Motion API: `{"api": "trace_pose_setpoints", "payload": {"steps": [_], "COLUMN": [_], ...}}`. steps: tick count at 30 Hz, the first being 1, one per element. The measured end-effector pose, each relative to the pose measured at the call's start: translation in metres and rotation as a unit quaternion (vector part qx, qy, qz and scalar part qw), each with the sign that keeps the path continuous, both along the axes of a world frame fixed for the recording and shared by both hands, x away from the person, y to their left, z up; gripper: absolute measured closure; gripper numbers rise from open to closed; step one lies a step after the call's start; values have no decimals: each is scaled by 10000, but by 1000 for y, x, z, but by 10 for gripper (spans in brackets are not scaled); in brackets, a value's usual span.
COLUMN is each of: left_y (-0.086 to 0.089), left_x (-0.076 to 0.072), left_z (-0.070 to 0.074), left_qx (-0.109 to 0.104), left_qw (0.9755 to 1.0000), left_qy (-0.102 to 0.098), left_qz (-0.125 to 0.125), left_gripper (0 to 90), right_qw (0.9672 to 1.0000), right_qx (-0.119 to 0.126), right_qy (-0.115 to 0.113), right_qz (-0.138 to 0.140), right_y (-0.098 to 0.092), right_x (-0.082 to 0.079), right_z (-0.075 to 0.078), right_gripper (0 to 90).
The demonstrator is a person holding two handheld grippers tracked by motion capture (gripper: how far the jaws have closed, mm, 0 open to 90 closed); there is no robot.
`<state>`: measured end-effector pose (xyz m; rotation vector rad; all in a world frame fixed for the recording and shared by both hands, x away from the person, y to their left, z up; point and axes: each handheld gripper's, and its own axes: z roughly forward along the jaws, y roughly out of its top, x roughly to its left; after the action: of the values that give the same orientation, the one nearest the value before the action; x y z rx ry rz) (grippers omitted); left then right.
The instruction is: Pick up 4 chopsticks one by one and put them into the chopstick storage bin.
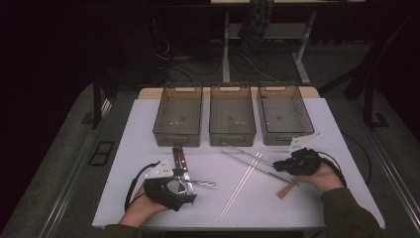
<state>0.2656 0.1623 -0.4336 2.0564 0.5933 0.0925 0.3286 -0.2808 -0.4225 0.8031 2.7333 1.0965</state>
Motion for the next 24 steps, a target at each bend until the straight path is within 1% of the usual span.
{"api": "trace_pose_setpoints", "payload": {"steps": [2, 11, 16, 18, 21, 24], "left_y": [0, 1, 2, 3, 5, 7], "left_x": [0, 1, 2, 2, 4, 5], "left_z": [0, -2, -3, -4, -5, -6], "left_qx": [-4, 12, -26, -27, 14, 28], "left_qw": [10000, 10000, 10000, 10000, 10000, 9999], "left_qy": [-1, -68, -86, -66, -90, -103], "left_qz": [-11, -46, -27, -41, -12, 11], "left_gripper": [22, 18, 10, 0, 0, 0], "right_qw": [10000, 9996, 9990, 9986, 9980, 9979], "right_qx": [83, 251, 432, 505, 598, 624], "right_qy": [-7, -67, -136, -158, -179, -184], "right_qz": [29, 85, 48, 37, 23, -25], "right_y": [-2, -4, -3, -1, 4, 10], "right_x": [-1, -7, -10, -10, -9, -8], "right_z": [3, 13, 20, 23, 26, 29], "right_gripper": [844, 843, 842, 843, 843, 843]}}
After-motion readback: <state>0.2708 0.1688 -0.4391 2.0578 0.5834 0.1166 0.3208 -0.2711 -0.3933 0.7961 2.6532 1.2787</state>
